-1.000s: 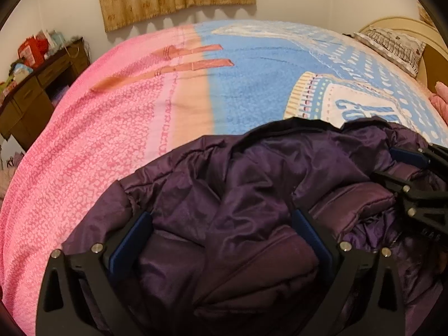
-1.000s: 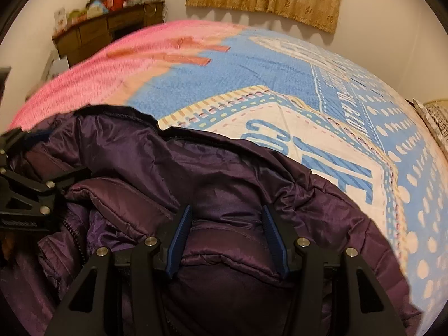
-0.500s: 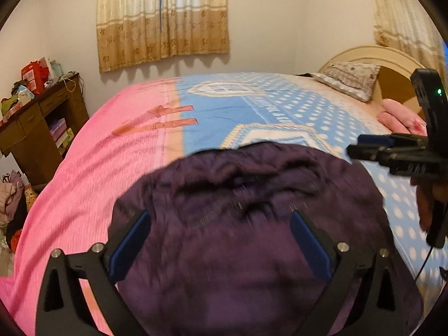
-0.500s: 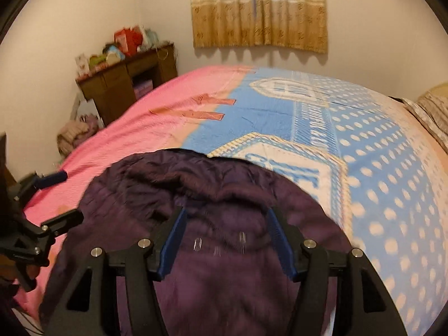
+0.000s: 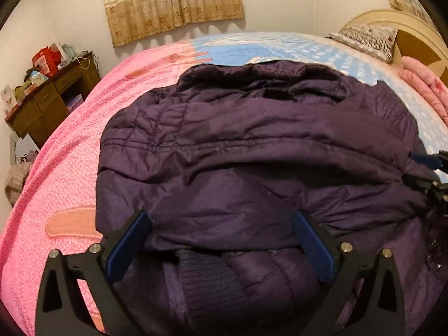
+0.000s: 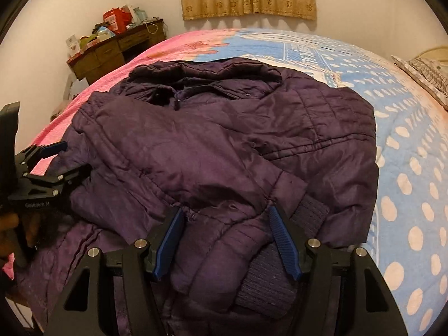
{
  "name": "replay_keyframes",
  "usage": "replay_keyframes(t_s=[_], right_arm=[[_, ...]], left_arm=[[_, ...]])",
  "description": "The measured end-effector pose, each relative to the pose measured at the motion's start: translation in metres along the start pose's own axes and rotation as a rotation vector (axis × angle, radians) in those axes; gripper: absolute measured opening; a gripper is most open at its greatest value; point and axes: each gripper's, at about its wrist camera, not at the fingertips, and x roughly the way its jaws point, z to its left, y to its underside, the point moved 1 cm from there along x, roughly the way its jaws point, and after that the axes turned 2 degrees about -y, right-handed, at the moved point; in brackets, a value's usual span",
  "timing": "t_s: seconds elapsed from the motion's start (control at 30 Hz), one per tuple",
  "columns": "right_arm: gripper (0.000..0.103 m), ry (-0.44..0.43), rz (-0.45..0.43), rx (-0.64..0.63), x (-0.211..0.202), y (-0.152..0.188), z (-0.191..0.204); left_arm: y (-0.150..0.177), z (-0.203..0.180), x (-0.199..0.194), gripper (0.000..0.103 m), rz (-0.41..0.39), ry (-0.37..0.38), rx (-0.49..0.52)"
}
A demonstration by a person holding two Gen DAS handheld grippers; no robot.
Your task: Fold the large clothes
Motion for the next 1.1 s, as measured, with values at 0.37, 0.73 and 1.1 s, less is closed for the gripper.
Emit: replay_keyframes(t_s=[0.37,0.73,1.1], right_arm=[[0.068,-0.112,-0.089,0.148,-0.129,0.076,-0.019],[0.068,-0.087,-0.048,0.281,-0.153,0.191,-0.038],[0.062,-0.153,-0.092,0.273,-0.151,0.205,-0.023]], left_arm=[[0.074,0.037,-0.134,0.103,-0.127,0.067,-0.060],[0.178,0.077,-0.149,0.103,-0.077,0.118,-0.202],[0.196,0.067,-0.128,0.089,-0.024,0.226,-0.275]])
